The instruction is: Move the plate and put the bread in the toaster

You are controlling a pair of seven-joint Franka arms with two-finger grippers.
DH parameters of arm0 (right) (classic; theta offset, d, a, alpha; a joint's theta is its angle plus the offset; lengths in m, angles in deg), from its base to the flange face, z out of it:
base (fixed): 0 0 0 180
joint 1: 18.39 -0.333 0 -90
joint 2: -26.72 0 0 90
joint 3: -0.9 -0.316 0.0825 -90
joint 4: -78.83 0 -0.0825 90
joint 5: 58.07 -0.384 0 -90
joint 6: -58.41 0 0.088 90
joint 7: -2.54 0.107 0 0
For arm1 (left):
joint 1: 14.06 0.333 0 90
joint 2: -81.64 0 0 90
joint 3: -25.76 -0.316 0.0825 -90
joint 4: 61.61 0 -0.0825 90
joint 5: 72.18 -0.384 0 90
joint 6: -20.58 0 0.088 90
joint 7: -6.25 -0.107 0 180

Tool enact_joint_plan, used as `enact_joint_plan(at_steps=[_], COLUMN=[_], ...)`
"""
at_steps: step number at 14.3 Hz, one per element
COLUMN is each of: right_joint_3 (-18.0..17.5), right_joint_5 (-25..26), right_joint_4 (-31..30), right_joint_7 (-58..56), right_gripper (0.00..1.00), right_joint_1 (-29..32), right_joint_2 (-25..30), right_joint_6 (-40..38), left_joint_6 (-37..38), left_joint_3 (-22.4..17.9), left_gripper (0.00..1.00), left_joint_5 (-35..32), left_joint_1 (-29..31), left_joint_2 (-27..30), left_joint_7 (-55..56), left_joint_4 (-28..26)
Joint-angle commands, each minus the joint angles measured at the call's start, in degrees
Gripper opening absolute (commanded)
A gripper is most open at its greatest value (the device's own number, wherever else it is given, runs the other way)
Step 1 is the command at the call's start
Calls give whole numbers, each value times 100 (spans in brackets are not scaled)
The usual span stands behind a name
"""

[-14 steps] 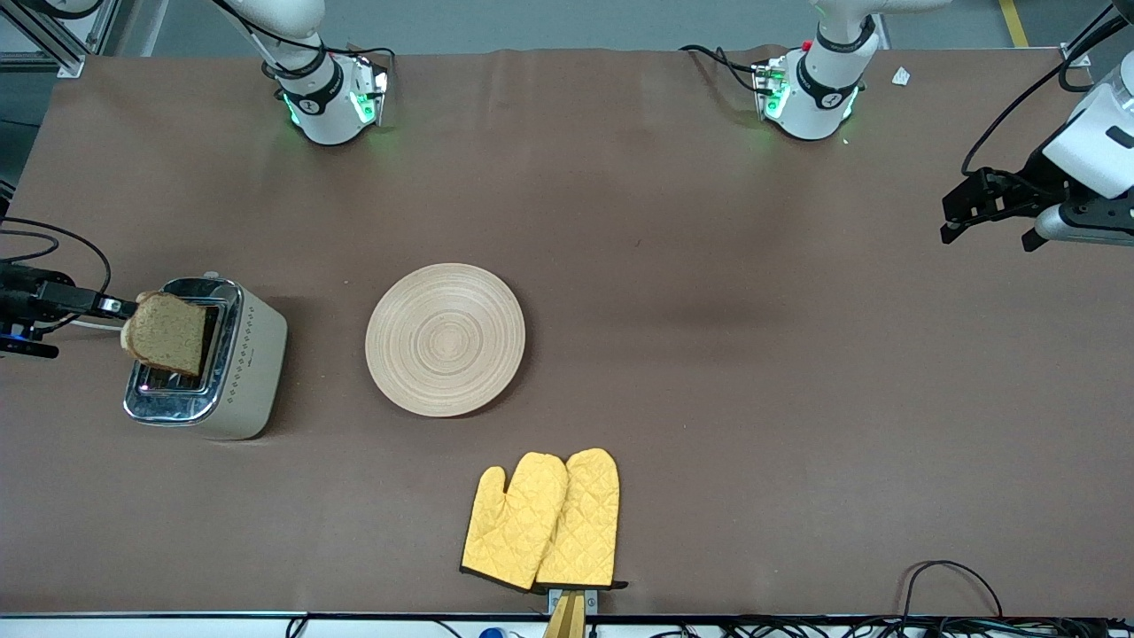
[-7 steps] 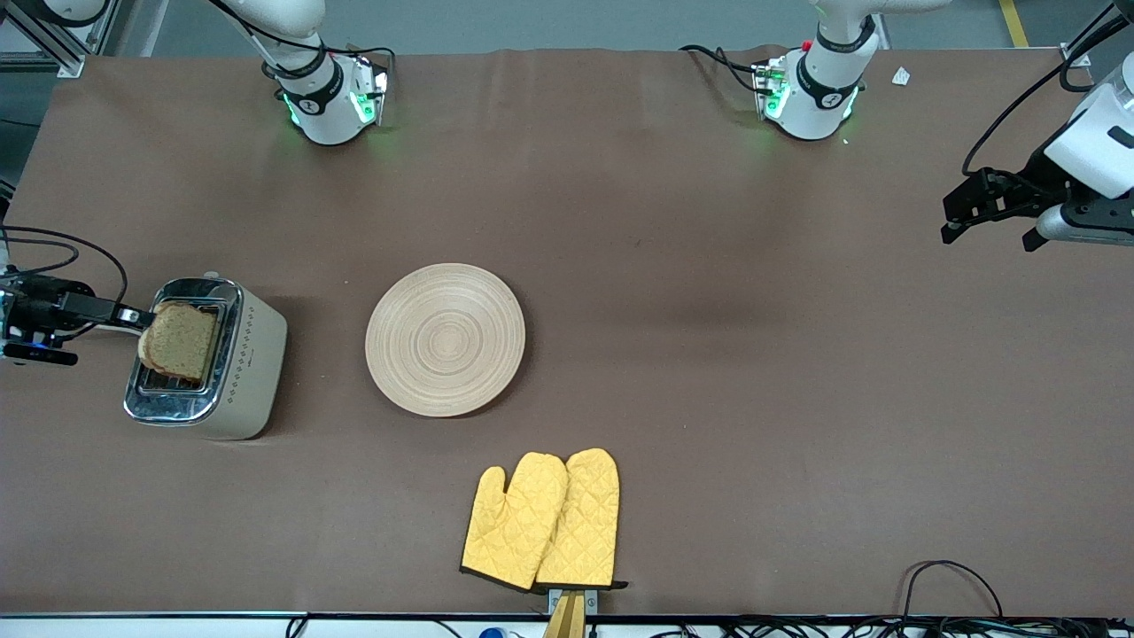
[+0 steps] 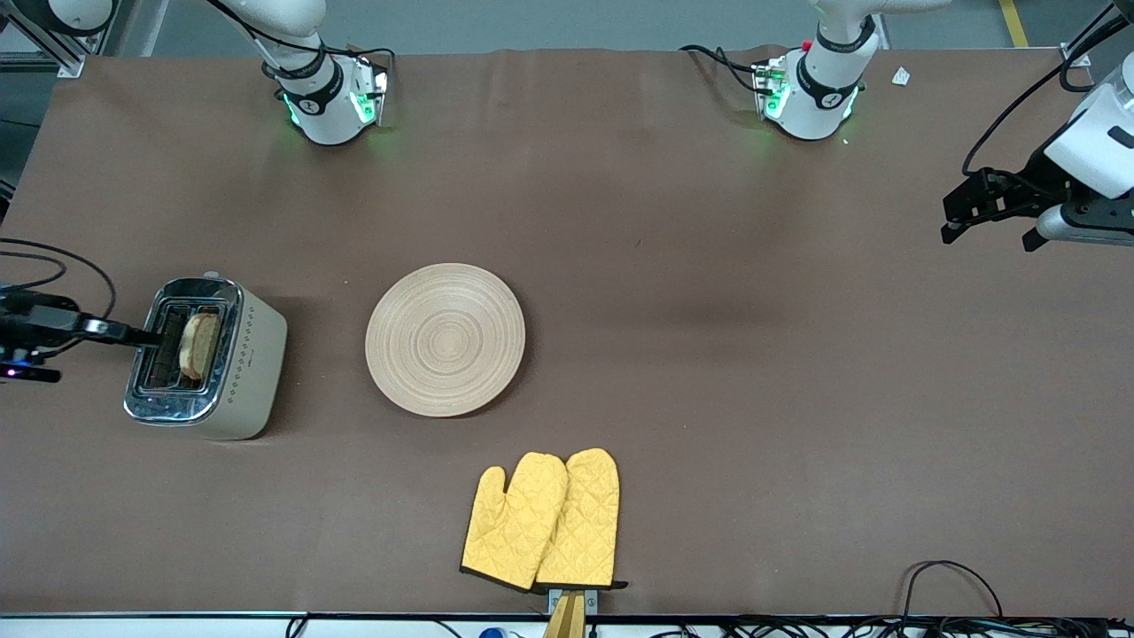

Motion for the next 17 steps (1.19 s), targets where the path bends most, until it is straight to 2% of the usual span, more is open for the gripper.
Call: enact_joint_plan(at_steps=[1, 3, 6, 10, 11, 14, 17], right_joint_3=[24, 41, -2, -3, -11, -11, -20], right_joint_5=[1518, 2934, 5193, 6672, 6867, 7123, 7290], right_joint_4=[1360, 1637, 1480, 1068, 866, 767, 363], right_joint_7=[875, 1018, 1114, 1474, 1675, 1773, 2239], right_gripper=[100, 100, 100, 100, 100, 100, 100], right_joint_1=[-305, -796, -1683, -2563, -2739, -3074, -3496], right_joint_2=[481, 990, 1817, 2521, 2740, 2926, 3312], right_joint_6=[291, 651, 1399, 1339, 1348, 1111, 1066], left_joint_6=[45, 54, 54, 45, 45, 45, 45], left_joint_3=[0, 0, 0, 0, 0, 0, -9], left_gripper=[100, 100, 100, 100, 100, 100, 100], left_joint_5=[137, 137, 155, 146, 146, 128, 119], left_joint_1=[30, 12, -14, -23, -14, -14, -6], left_joint_2=[-22, -14, -14, -22, -22, -40, -49], left_joint_7=[-45, 60, 571, 553, 545, 536, 571], left_joint_4=[79, 79, 79, 105, 105, 140, 149])
